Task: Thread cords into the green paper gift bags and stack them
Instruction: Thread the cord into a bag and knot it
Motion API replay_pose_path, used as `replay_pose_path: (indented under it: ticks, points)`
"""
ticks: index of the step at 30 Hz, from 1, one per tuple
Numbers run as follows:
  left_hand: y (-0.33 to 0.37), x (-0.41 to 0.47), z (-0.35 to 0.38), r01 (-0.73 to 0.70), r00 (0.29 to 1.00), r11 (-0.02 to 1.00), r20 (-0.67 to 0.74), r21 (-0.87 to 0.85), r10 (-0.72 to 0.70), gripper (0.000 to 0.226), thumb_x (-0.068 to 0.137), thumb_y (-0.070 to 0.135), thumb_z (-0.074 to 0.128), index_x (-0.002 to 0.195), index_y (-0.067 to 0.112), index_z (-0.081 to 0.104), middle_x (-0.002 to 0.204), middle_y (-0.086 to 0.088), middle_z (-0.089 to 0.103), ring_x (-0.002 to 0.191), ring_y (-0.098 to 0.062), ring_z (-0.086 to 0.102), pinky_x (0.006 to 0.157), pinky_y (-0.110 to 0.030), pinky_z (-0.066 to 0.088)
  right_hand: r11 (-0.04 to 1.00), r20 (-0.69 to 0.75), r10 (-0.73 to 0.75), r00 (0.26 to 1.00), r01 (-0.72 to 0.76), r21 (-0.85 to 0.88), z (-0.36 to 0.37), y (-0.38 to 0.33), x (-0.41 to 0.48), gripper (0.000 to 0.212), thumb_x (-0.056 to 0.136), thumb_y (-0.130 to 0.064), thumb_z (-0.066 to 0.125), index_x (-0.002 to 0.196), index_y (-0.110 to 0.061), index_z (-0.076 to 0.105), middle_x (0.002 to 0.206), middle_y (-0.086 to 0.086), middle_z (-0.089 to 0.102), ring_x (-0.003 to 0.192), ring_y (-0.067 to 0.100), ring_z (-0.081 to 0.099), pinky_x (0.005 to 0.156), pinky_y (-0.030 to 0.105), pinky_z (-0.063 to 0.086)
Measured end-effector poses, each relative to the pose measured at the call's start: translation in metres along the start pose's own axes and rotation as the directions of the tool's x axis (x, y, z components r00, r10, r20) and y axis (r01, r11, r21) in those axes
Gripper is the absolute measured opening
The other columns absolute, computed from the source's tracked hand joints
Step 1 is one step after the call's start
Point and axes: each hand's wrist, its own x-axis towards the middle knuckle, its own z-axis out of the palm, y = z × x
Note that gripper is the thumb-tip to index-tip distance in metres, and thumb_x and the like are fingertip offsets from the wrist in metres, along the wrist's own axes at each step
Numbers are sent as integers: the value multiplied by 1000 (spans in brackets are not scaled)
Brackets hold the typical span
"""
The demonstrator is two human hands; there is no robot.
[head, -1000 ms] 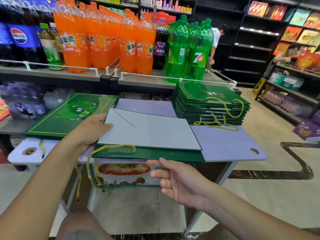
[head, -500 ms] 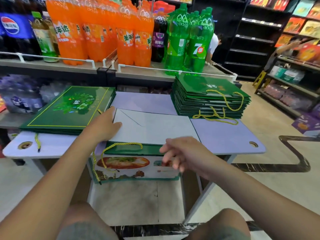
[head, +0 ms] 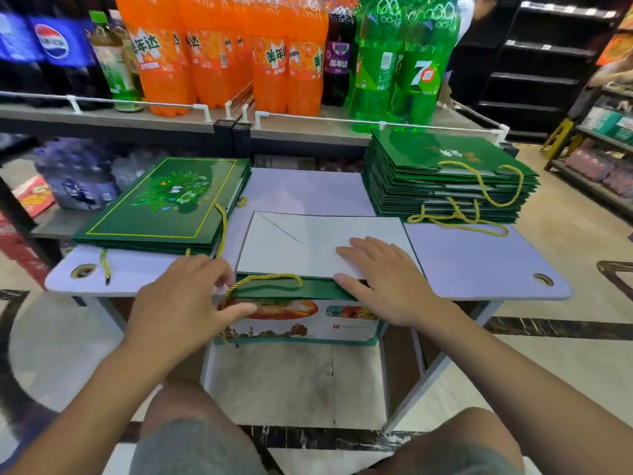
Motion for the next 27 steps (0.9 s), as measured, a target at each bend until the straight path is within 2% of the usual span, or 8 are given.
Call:
replay_pose_path:
  ticks: [3, 7, 12, 16, 18, 21, 24, 27]
  points:
    - [-11, 0, 3, -84, 996, 996, 3, -7, 84, 32, 78, 39, 83, 82, 37, 51, 87, 15, 53, 87, -14, 49, 59, -33, 44, 1000, 4, -3, 1000, 3, -9, 0, -1, 0, 69, 100, -74, 20, 159, -41, 27, 170, -8, 21, 158, 18, 12, 128, 48, 11]
    - [-15, 5, -18, 15, 984, 960, 173, -278, 35, 14, 88, 34, 72, 84, 35, 59, 75, 13, 66, 67, -7, 54, 59, -31, 42, 1000, 12, -3, 1000, 3, 4, 1, 0, 0, 80, 92, -79, 9, 159, -41, 26, 170, -8, 21, 158, 19, 12, 127, 49, 12]
    - [23, 28, -60, 305, 885, 486, 432, -819, 172, 31, 97, 13, 67, 122, 32, 64, 80, -14, 75, 49, -19, 43, 47, -25, 33, 1000, 4, -11, 1000, 11, 26, 2, 1, 0, 83, 89, -82, 9, 159, -41, 27, 170, -8, 22, 158, 18, 12, 127, 49, 12]
    - [61, 55, -57, 339, 878, 242, 399, -909, 265, 25, 97, 11, 53, 109, 15, 74, 112, -17, 76, 65, -21, 51, 55, -28, 32, 983, 3, 9, 1000, -10, 184, -2, 3, 2, 75, 94, -75, 8, 153, -43, 41, 166, -11, 30, 155, 14, 18, 127, 48, 13]
    - [78, 73, -44, 238, 899, 345, 340, -908, 276, 33, 103, 0, 44, 117, 11, 72, 121, -6, 74, 90, -28, 62, 71, -36, 44, 884, -30, 38, 999, -20, 466, -7, 6, 0, 65, 102, -62, 12, 131, -42, 66, 155, -14, 47, 148, 7, 32, 124, 43, 20]
    - [93, 98, -13, -13, 933, 615, 211, -789, 291, 37, 104, 4, 49, 124, 27, 69, 124, 15, 71, 108, -10, 67, 86, -32, 53, 569, 60, 90, 994, -100, 816, -21, 9, -3, 70, 100, -63, 20, 97, -33, 83, 137, -18, 63, 132, -4, 49, 113, 28, 31]
    - [101, 106, 18, -160, 929, 776, 173, -610, 327, 31, 103, 27, 59, 130, 42, 60, 123, 24, 66, 106, 5, 62, 87, -21, 47, 643, 54, 19, 998, -54, 764, -26, 10, -1, 41, 96, -57, 53, 90, -30, 83, 129, -15, 68, 124, -2, 57, 112, 31, 38]
    - [105, 100, 35, -229, 922, 836, 165, -500, 351, 37, 100, 38, 62, 132, 46, 45, 121, 22, 66, 103, 4, 63, 87, -26, 52, 721, -22, 12, 1000, 6, 693, -15, 16, 2, 14, 89, -34, 78, 81, -24, 80, 115, -12, 71, 114, 3, 64, 109, 37, 42]
